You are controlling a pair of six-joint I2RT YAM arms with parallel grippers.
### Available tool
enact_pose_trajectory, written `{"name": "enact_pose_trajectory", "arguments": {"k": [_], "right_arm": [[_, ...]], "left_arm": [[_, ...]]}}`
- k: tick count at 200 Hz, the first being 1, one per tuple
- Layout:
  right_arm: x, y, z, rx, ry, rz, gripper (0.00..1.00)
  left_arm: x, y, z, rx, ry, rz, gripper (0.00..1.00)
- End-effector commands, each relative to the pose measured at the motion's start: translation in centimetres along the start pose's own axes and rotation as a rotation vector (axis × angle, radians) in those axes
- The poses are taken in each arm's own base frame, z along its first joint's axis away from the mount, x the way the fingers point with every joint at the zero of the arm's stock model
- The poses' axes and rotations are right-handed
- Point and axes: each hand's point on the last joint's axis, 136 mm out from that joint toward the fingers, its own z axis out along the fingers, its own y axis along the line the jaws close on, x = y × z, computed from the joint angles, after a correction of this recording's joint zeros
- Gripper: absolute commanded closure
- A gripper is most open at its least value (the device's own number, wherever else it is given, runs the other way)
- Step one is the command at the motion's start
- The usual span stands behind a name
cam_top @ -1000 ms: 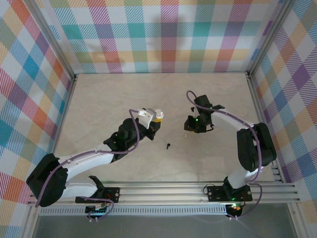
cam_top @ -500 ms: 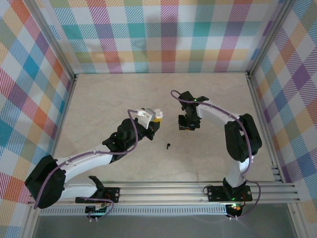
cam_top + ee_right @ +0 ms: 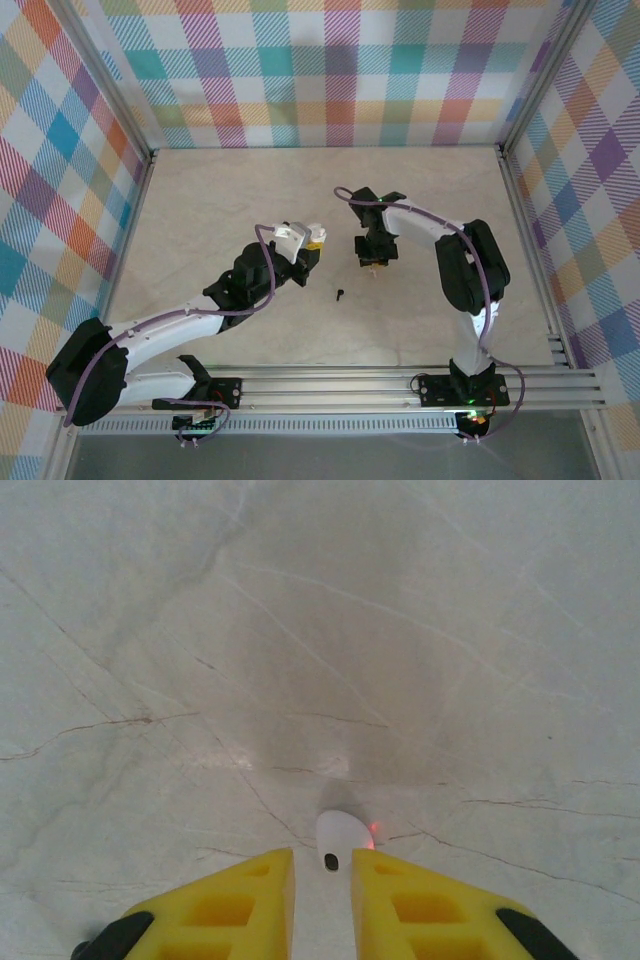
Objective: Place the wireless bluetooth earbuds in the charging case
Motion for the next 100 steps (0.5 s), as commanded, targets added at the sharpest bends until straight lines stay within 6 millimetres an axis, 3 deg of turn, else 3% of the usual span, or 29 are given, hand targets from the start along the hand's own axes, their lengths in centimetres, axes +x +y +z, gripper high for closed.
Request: {"name": "enact_pose_trajectory", "arguments": {"k": [1, 57, 100], "right_arm": [[0.40, -0.20, 0.16, 0.033, 0.031, -0.013, 0.78], [0.74, -0.24, 0.81, 0.049, 0.056, -0.016, 0.81], [0.38, -0.33, 0.24, 0.054, 0.035, -0.010, 0.95]], "left_arm": [[-0.69, 0.32, -0.40, -0.012, -0.026, 0.018, 1.00], [-0.49, 0.43, -0.55, -0.016, -0.022, 0.019, 1.00], [-0.46, 0.36, -0.61, -0.013, -0.025, 0.022, 1.00]]}}
